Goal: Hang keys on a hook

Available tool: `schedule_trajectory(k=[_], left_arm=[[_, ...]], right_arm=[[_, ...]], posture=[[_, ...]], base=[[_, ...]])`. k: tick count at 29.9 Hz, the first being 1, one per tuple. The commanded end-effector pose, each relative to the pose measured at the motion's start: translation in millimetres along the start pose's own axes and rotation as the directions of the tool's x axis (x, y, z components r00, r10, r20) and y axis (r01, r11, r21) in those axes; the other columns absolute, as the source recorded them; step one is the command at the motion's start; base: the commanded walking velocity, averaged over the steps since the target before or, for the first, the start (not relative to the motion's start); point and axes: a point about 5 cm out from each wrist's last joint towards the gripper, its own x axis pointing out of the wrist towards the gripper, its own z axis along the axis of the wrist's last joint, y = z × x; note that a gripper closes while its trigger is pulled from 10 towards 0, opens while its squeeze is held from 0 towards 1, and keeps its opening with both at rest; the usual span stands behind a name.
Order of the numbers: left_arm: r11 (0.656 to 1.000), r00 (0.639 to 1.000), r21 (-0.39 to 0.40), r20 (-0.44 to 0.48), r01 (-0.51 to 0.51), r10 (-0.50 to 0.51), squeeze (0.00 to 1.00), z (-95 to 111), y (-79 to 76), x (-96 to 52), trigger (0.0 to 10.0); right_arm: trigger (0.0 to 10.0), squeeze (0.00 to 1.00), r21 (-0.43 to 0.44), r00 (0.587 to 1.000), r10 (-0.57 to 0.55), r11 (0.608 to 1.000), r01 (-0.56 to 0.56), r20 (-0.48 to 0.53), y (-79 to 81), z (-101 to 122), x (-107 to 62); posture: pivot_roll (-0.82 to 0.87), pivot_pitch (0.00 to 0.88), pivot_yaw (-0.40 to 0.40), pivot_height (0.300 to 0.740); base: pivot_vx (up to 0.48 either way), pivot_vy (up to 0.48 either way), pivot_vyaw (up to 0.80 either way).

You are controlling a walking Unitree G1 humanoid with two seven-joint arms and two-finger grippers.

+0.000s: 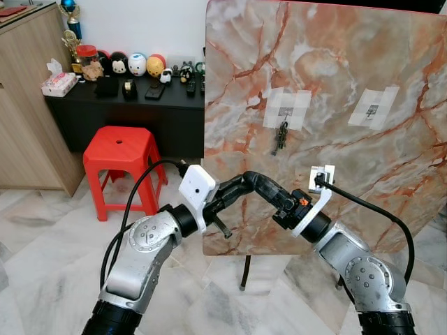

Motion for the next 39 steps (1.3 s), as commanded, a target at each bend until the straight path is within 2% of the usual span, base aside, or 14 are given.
schedule_trajectory(k=[1,7,8,13,14,15,23,28,32,33,34,36,37,39], left_arm=[[1.0,0.999,0.002,0.034,0.006,-0.006,0.0,7,-0.8,0.5,0.0],[1.0,1.0,-0.004,0.027,0.01,-0.01,0.0,6,-1.6,-0.9,0.0],[1.0,1.0,-0.004,0.026,0.01,-0.01,0.0,6,-1.6,-0.9,0.0],[1.0,1.0,-0.006,0.024,0.013,-0.013,0.0,5,-1.7,-1.1,0.0],[1.0,1.0,-0.006,0.022,0.014,-0.014,0.0,5,-2.1,-1.0,0.0],[1.0,1.0,-0.007,0.021,0.015,-0.015,0.0,4,-2.2,-1.1,0.0],[1.0,1.0,-0.005,0.008,0.02,-0.02,0.0,2,-2.6,-2.3,0.0],[1.0,1.0,-0.004,-0.001,0.018,-0.018,0.0,0,-2.4,-3.1,0.0],[0.999,0.998,0.008,-0.059,-0.035,0.035,0.0,-12,5.5,-7.6,0.0],[0.998,0.994,0.012,-0.094,-0.059,0.06,0.0,-20,9.3,-11.1,0.5],[0.995,0.984,0.027,-0.152,-0.094,0.097,0.0,-32,15.1,-17.8,4.0],[0.994,0.978,0.036,-0.174,-0.106,0.111,0.0,-37,17.2,-20.6,4.0],[0.984,0.946,0.048,-0.274,-0.169,0.176,0.0,-58,24.6,-32.8,10.0],[0.968,0.892,0.038,-0.381,-0.248,0.243,0.0,-85,30.6,-50.6,10.0]], right_arm=[[10.0,0.0,-0.012,0.999,-0.042,0.999,0.042,-0.008,-6.3,0,-2.4],[10.0,0.0,-0.039,0.997,-0.071,0.997,0.071,-0.001,-9.0,0,-2.4],[10.0,1.0,-0.049,0.997,-0.074,0.996,0.074,0.002,-9.3,1,-2.4],[10.0,1.0,-0.065,0.991,-0.124,0.99,0.127,0.046,-14.7,6,-1.9],[10.0,0.84,-0.071,0.986,-0.143,0.986,0.15,0.084,-17.4,12,-1.9],[10.0,0.0,-0.073,0.982,-0.149,0.985,0.158,0.114,-18.3,16,-2.0],[10.0,0.0,0.001,0.93,-0.189,0.98,0.199,0.315,-25.0,49,-6.3],[10.0,0.0,-0.033,0.928,-0.276,0.956,0.293,0.252,-38.6,38,-11.4],[10.0,0.0,-0.095,0.867,-0.478,0.865,0.492,0.142,-69.0,13,-24.4],[10.0,0.0,-0.091,0.833,-0.539,0.83,0.55,0.125,-78.4,6,-31.1],[10.0,0.0,-0.097,0.778,-0.622,0.772,0.629,0.094,-91.1,-4,-41.6],[10.0,0.0,-0.107,0.756,-0.65,0.748,0.655,0.077,-95.6,-8,-45.7],[10.0,0.0,-0.127,0.677,-0.735,0.668,0.733,0.038,-109.7,-22,-62.6],[10.0,0.0,-0.153,0.578,-0.815,0.575,0.803,-0.03,-122.5,-44,-84.0]], posture=[[-0.02,0.0,-0.104,0.74],[-0.02,0.0,-0.103,0.74],[-0.02,0.0,-0.103,0.74],[-0.02,0.0,-0.103,0.74],[-0.02,0.0,-0.102,0.74],[-0.02,0.0,-0.102,0.74],[-0.02,0.0,-0.102,0.74],[-0.02,0.0,-0.097,0.74],[-0.01,0.0,-0.095,0.74],[-0.01,0.0,-0.094,0.74],[-0.01,0.0,-0.091,0.74],[-0.02,0.0,-0.09,0.74],[-0.02,0.0,-0.084,0.74],[-0.02,0.0,-0.076,0.74]], base=[[0.0,0.0,0.0],[0.0,0.0,0.0],[0.0,0.0,0.0],[0.0,0.0,0.0],[0.0,0.0,0.0],[0.0,0.0,0.0],[0.0,0.0,0.0],[0.0,0.0,0.0],[0.0,0.0,0.0],[0.0,0.0,0.0],[0.0,0.0,0.0],[0.0,0.0,0.0],[0.0,0.0,0.0],[0.0,0.0,0.0]])
